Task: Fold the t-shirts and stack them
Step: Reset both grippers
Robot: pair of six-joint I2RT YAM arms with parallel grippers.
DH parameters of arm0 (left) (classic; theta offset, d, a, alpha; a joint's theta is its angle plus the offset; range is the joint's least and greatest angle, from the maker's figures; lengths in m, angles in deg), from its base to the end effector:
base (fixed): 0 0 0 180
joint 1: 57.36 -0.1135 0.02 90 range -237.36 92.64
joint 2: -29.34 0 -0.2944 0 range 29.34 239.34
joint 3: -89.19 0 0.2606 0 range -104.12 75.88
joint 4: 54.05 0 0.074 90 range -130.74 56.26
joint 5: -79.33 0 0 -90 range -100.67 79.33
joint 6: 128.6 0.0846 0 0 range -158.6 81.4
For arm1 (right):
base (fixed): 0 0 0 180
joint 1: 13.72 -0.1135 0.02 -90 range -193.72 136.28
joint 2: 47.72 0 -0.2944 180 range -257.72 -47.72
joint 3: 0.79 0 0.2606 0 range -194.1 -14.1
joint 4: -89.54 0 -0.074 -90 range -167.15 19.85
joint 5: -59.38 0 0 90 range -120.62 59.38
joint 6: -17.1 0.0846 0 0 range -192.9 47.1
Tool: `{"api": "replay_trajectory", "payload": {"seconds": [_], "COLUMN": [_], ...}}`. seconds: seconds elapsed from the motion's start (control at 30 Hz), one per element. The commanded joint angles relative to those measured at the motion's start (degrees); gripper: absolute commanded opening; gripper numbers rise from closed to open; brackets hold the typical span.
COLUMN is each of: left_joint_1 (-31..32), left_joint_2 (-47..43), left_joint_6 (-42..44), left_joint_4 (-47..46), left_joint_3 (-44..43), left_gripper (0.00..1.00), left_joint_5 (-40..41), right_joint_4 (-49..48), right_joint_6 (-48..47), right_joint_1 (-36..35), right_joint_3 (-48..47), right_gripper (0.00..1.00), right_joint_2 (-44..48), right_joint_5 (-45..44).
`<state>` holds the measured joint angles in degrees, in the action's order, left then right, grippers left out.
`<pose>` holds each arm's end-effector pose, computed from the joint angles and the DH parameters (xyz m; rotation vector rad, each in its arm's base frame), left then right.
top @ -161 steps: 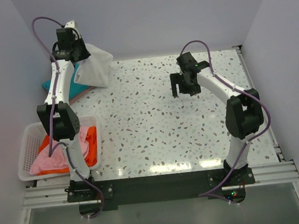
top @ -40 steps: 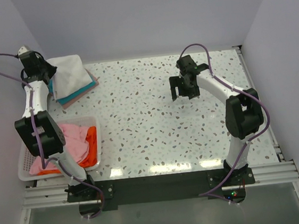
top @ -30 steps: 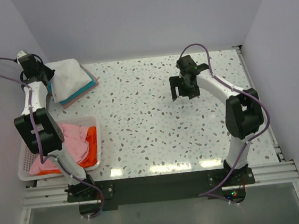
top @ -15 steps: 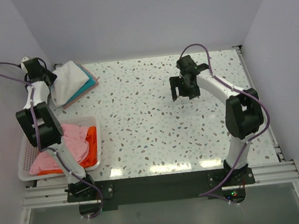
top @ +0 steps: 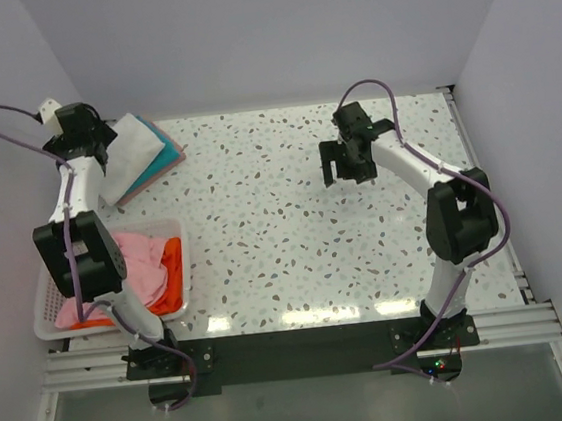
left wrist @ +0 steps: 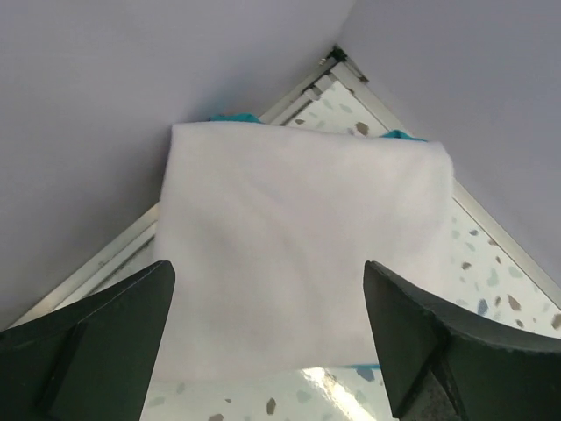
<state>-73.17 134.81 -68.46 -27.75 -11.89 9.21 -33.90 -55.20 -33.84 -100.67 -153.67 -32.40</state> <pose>0.4640 0.1613 0.2989 -0.9928 1.8261 0.2157 0.4074 0.1465 0.2282 -0.0464 2.6742 0.1718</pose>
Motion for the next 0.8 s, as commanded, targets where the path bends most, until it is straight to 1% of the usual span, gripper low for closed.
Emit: {"api": "replay_trajectory", "payload": {"seconds": [0.0, 0.13, 0.17, 0.27, 0.37, 0.43, 0.47, 0.57, 0.77], "left_joint_1": [5.08, 10.62, 13.5, 18.35, 26.85, 30.12, 33.1, 37.85, 44.01], "left_joint_2": [-5.62, -8.52, -9.4, -12.56, -15.2, -17.05, -17.66, -21.09, -29.08], "left_joint_6": [4.29, 3.68, 3.5, 3.24, 2.71, 1.83, 1.57, 0.61, -0.19], "left_joint_4": [-1.48, 0.89, 0.98, 0.98, 1.59, 2.73, 2.74, 2.65, 3.35], "left_joint_3": [2.16, 5.23, 7.06, 10.49, 13.14, 14.02, 15.16, 17.62, 22.01], "left_gripper": [0.94, 0.95, 0.95, 0.96, 0.96, 0.96, 0.96, 0.96, 0.96], "left_joint_5": [3.42, 1.83, 1.74, 0.69, 0.68, 2.08, 2.44, 4.9, 7.89], "right_joint_4": [-3.16, -4.57, -5.18, -6.32, -7.55, -8.26, -8.52, -10.1, -13.01], "right_joint_6": [-0.73, -0.99, -0.99, -0.91, -0.64, -0.64, -0.56, -0.55, -0.12], "right_joint_1": [0.26, 0.26, 0.26, 0.34, 0.52, 0.52, 0.61, 0.7, 0.7], "right_joint_3": [1.66, 4.82, 5.44, 8.16, 10.97, 13.07, 13.78, 16.95, 22.84], "right_gripper": [0.85, 0.85, 0.85, 0.85, 0.85, 0.85, 0.85, 0.85, 0.85], "right_joint_2": [5.84, 9.61, 10.41, 13.3, 16.2, 17.88, 19.54, 22.01, 27.99], "right_joint_5": [-2.61, -4.1, -4.89, -5.6, -6.39, -7.09, -7.36, -8.5, -10.26]}}
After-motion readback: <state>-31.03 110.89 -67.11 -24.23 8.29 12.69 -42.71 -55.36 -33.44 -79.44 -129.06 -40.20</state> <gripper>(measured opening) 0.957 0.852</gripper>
